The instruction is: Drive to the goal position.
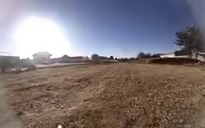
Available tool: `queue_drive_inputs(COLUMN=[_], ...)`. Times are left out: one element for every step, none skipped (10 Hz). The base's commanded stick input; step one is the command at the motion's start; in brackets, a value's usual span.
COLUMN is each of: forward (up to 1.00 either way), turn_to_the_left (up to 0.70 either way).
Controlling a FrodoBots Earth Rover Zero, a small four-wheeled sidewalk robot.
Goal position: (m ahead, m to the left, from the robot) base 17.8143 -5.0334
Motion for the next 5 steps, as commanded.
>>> queue_drive_inputs(forward=[0.5,0.5,0.5,0.5,0.5], turn_to_the_left=[0.0,0.0,0.0,0.0,0.0])
